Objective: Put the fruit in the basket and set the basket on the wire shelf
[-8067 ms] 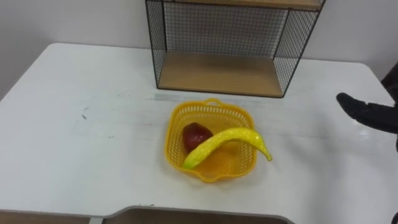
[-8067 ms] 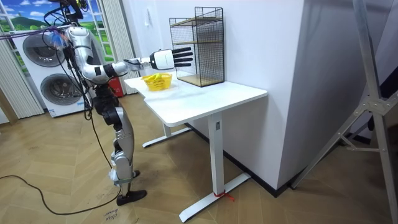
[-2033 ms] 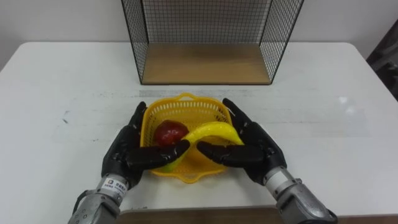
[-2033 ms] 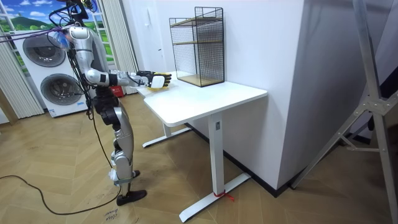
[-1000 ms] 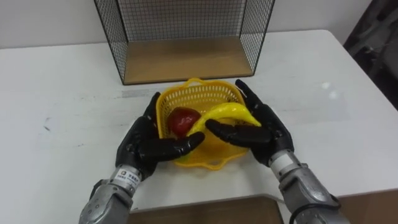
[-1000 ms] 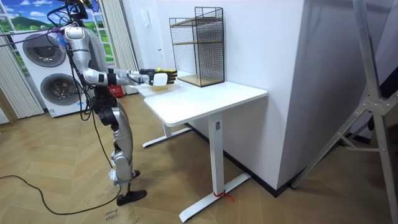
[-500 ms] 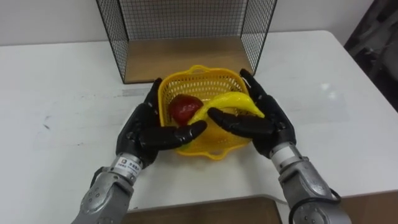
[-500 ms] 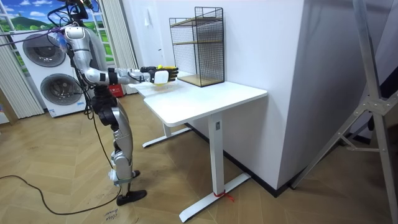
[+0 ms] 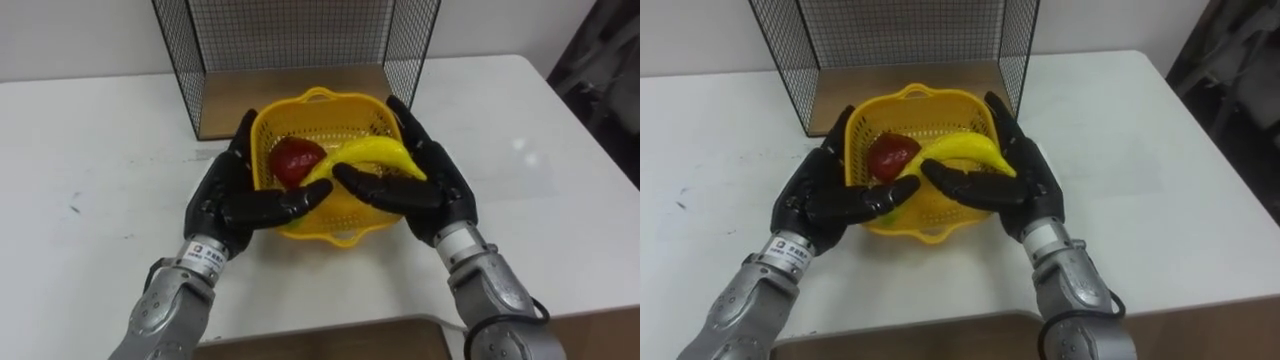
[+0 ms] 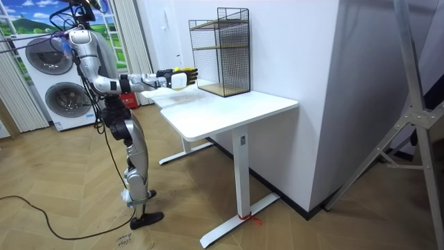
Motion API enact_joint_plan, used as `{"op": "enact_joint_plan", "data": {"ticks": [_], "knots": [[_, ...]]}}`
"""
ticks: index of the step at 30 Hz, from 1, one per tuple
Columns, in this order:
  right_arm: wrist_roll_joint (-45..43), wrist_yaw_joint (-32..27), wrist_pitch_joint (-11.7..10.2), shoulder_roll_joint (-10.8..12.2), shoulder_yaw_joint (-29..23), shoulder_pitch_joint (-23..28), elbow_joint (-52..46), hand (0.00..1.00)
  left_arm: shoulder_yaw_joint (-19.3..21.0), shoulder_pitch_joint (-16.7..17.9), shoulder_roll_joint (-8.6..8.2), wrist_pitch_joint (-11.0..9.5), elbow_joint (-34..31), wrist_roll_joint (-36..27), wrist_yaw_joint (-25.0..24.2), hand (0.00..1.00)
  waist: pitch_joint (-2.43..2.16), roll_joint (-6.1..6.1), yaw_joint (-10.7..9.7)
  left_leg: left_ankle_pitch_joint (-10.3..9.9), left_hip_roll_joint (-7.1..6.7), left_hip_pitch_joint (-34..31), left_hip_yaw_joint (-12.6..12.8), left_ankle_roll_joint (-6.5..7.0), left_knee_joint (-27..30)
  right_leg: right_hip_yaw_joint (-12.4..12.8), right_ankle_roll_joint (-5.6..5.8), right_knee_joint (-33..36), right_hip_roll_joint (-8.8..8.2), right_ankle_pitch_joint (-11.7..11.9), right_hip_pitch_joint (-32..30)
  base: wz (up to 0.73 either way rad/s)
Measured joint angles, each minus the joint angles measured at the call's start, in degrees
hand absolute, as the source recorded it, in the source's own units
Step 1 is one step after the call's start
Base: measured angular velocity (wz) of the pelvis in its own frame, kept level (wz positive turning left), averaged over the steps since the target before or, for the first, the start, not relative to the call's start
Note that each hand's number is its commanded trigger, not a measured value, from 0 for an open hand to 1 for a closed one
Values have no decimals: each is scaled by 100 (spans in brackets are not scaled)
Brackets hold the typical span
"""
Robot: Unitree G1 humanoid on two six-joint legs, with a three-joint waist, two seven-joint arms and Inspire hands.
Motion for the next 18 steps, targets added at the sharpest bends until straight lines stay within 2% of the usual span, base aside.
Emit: {"op": "enact_joint_plan", "data": {"ticks": [5, 6, 7, 10, 12, 15, 17, 18], "knots": [[59, 1, 12, 2, 2, 60, 0, 0, 11, 8, 2, 1, -2, -10, 28, 0, 1, -3, 22, -56, 51, -111, -53, -31, 169, -69, -20, 187, 32, -15, -103, 3], [76, 12, 13, 3, 4, 60, 0, 0, 23, 8, 1, 1, -2, -10, 31, 0, 1, -4, 53, -111, 96, -208, -30, -53, 322, -70, -41, 317, 65, -38, -203, -12], [72, 38, 14, 16, 4, 61, 0, 0, 59, 8, -3, 1, -1, -9, 31, 0, 2, -8, 136, -207, 160, -319, -26, -88, 560, -73, -89, 478, 103, -100, -298, -14], [70, 182, 15, 14, -22, 60, 2, 0, 158, 8, -20, 2, -1, -19, 29, 0, 7, -39, 177, -497, 317, -552, -54, -187, 1237, -101, -204, 954, 207, -381, -469, -4], [69, 238, 18, 6, -11, 61, 5, 0, 235, 7, -18, 2, -1, -25, 28, 0, -2, -63, 186, -605, 389, -626, -64, -249, 1507, -78, -264, 1185, 264, -555, -571, 0], [63, 245, 22, 12, -18, 58, 4, 0, 261, 7, -15, 6, -9, -16, 27, 0, -11, -65, 267, -582, 460, -740, -63, -308, 1771, -13, -337, 1369, 329, -712, -639, -3], [61, 248, 29, 4, 33, 53, 5, 0, 262, 7, -11, 21, -12, -20, 27, 0, 3, -90, 318, -374, 462, -1122, -93, -299, 2312, 106, -435, 1406, 298, -717, -619, 5], [67, 248, 38, -14, 25, 56, 34, 0, 259, 5, 2, 58, -6, -21, 25, 0, 6, -175, 291, -321, 309, -1422, -115, -284, 2456, 314, -457, 1387, 284, -736, -604, 36]]}}
